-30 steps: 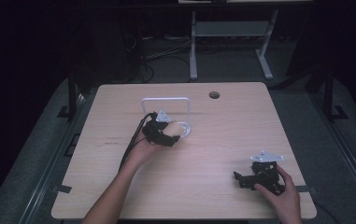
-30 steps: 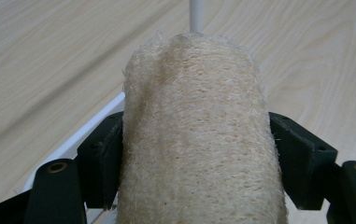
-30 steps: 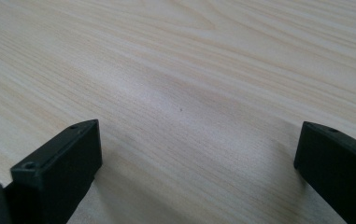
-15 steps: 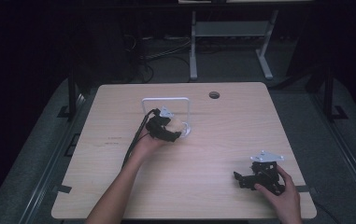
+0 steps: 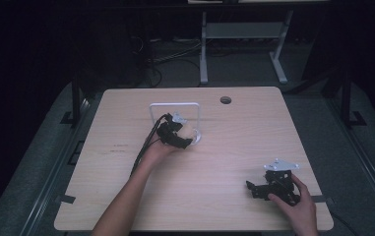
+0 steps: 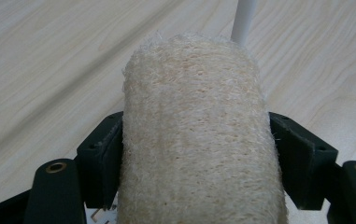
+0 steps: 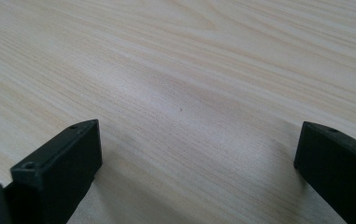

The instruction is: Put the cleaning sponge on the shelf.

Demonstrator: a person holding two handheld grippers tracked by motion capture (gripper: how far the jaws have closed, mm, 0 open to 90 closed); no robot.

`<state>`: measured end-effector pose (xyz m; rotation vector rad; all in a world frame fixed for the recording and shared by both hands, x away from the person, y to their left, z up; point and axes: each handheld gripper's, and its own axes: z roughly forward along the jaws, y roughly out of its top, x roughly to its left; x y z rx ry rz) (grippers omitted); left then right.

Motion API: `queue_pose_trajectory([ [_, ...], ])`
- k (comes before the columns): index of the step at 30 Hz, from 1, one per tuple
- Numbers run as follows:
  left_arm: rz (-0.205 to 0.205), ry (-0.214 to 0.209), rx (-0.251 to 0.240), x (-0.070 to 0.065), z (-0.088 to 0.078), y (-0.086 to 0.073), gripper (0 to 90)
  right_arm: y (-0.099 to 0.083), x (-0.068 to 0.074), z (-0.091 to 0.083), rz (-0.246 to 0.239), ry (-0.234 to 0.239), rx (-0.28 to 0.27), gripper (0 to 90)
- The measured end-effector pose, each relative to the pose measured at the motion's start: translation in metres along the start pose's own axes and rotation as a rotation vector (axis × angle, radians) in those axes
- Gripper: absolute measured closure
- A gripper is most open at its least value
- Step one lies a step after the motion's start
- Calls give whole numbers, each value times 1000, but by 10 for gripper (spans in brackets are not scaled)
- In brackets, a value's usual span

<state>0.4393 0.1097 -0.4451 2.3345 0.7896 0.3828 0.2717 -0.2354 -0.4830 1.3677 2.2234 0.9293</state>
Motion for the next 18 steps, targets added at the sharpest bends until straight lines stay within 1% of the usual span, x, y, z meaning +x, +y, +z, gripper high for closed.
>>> queue_pose_trajectory([
  [10, 7, -6, 17, 0, 5, 0, 259, 0, 0, 0, 0, 0, 0, 7],
  [18, 9, -7, 14, 0, 5, 0, 254, 0, 0, 0, 0, 0, 0, 7],
])
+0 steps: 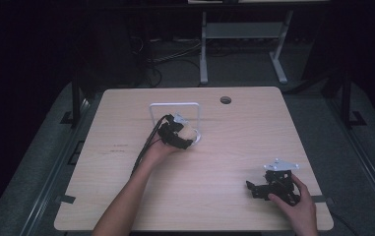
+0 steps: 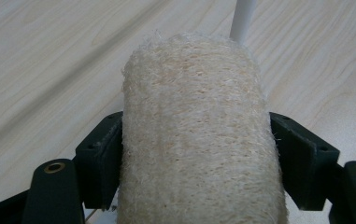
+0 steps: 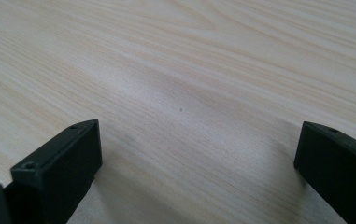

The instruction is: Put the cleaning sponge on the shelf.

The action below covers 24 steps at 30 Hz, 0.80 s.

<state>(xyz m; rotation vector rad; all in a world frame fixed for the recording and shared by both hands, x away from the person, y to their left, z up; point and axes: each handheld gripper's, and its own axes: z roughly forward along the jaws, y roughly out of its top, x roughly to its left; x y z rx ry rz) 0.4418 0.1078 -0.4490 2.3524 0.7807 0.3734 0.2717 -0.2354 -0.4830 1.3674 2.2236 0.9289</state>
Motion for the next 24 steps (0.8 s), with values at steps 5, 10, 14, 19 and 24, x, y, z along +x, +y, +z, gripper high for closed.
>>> queue_pose_trajectory([
  [5, -4, 4, -4, 0, -1, 0, 225, 0, 0, 0, 0, 0, 0, 7],
  [10, -7, 10, -15, -1, -5, 2, 203, 0, 0, 0, 0, 0, 0, 7],
  [14, -7, 18, -17, -1, -11, 2, 186, 0, 0, 0, 0, 0, 0, 7],
  [19, -25, 25, -52, -3, -21, 2, 184, 0, 0, 0, 0, 0, 0, 7],
  [24, -33, 25, -81, -8, -40, 2, 207, 0, 0, 0, 0, 0, 0, 7],
])
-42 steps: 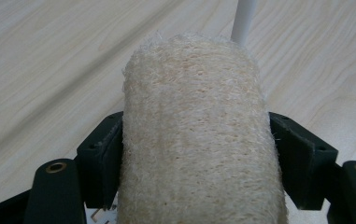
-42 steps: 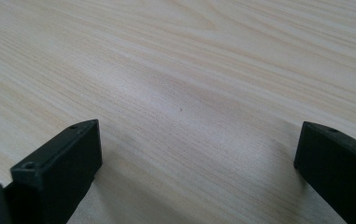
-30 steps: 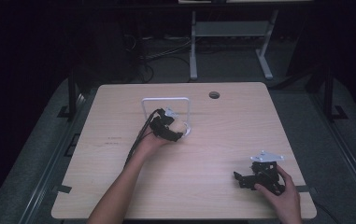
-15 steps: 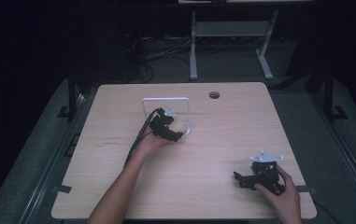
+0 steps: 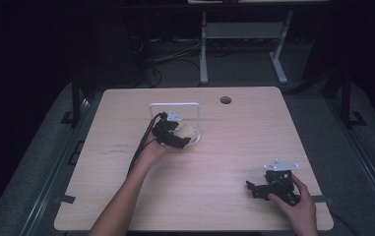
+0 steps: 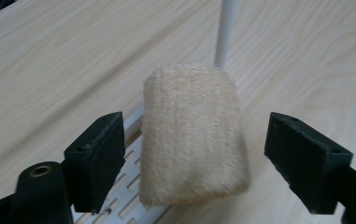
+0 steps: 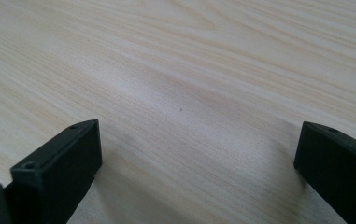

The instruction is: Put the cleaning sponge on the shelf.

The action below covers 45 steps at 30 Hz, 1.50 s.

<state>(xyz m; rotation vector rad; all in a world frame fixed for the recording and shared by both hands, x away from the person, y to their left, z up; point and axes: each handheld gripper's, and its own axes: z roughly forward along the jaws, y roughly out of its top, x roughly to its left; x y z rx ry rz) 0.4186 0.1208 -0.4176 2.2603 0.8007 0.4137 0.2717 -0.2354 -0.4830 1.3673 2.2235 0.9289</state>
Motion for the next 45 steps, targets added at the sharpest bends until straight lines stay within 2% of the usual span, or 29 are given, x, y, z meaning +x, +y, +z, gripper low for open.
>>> queue_pose_trajectory([
  [4, 2, 4, -14, -2, -9, -1, 242, 0, 0, 0, 0, 0, 0, 7],
  [7, -9, -8, -38, -4, -19, -3, 337, 0, 0, 0, 0, 0, 0, 7],
  [8, -5, -24, -52, -7, -24, -4, 367, 0, 0, 0, 0, 0, 0, 7],
  [12, 6, -41, -47, -11, -29, -6, 529, 0, 0, 0, 0, 0, 0, 7],
  [13, 3, -52, -49, -13, -30, -7, 529, 0, 0, 0, 0, 0, 0, 7],
  [14, 0, -70, -55, -16, -31, -8, 619, 0, 0, 0, 0, 0, 0, 7],
  [15, 0, -70, -55, -16, -31, -8, 673, 0, 0, 0, 0, 0, 0, 7],
  [16, 7, -90, -52, -19, -32, -8, 735, 0, 0, 0, 0, 0, 0, 7],
  [17, 7, -90, -52, -19, -32, -8, 782, 0, 0, 0, 0, 0, 0, 7],
  [18, 10, -118, -53, -21, -31, -8, 839, 0, 0, 0, 0, 0, 0, 7],
  [19, 10, -118, -53, -21, -31, -8, 886, 0, 0, 0, 0, 0, 0, 7],
  [20, 12, -140, -53, -25, -28, -9, 898, 0, 0, 0, 1, 0, 0, 7],
  [22, 16, -154, -41, -29, -23, -10, 900, 0, 0, 0, 2, 0, 1, 7],
  [28, 29, -162, -23, -39, -7, -13, 899, 0, 0, 0, 0, -1, 0, 6],
  [31, 21, -163, -19, -40, -1, -15, 899, 0, 0, 0, 0, 0, 0, 7],
  [36, 12, -153, -2, -37, 8, -20, 899, 0, 0, 0, 0, 0, 0, 7],
  [38, -6, -143, 4, -34, 10, -23, 899, 0, 0, 0, 0, 0, 0, 7],
  [45, -24, -125, 13, -27, 12, -28, 899, 0, 0, 0, 0, 0, 0, 6],
])
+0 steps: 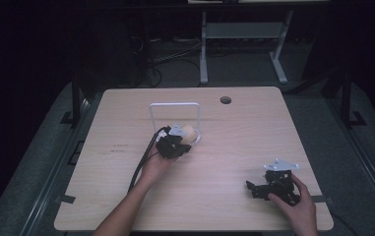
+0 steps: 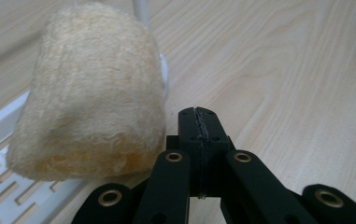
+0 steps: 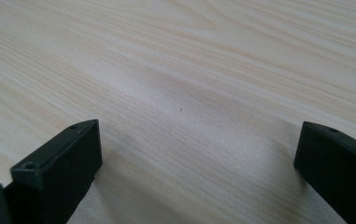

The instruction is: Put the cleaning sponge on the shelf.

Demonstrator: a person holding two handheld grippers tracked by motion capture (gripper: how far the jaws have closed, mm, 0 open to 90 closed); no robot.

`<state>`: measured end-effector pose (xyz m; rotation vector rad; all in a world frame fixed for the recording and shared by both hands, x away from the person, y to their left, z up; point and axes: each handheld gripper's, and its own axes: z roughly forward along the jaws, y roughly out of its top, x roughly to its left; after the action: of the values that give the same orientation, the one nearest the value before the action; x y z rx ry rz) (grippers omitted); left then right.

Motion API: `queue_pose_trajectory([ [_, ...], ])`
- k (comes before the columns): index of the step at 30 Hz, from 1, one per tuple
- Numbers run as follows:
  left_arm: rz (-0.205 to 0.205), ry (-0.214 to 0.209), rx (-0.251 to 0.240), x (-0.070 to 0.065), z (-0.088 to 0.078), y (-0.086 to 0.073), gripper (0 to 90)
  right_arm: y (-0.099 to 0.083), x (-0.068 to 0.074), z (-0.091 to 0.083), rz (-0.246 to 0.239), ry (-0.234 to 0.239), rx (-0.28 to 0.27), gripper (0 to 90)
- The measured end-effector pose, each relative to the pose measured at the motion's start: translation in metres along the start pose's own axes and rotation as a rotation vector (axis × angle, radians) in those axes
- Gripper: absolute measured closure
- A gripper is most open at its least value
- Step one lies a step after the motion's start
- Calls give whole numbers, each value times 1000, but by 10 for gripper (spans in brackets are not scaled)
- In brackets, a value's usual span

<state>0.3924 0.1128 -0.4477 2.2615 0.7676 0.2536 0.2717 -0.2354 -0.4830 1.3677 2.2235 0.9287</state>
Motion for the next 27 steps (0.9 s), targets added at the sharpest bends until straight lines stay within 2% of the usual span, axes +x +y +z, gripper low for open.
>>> queue_pose_trajectory([
  [11, -28, 40, 17, 13, -7, -7, 896, 0, 0, 0, 0, 0, 0, 7],
  [19, -48, 72, 9, 25, -16, -12, 888, 0, 0, 0, 0, 0, 0, 6],
  [26, -59, 92, 13, 31, -21, -16, 889, 0, 0, 0, 0, 0, 0, 7],
  [27, -71, 94, 8, 32, -22, -18, 889, 0, 0, 0, 0, 0, 0, 7],
])
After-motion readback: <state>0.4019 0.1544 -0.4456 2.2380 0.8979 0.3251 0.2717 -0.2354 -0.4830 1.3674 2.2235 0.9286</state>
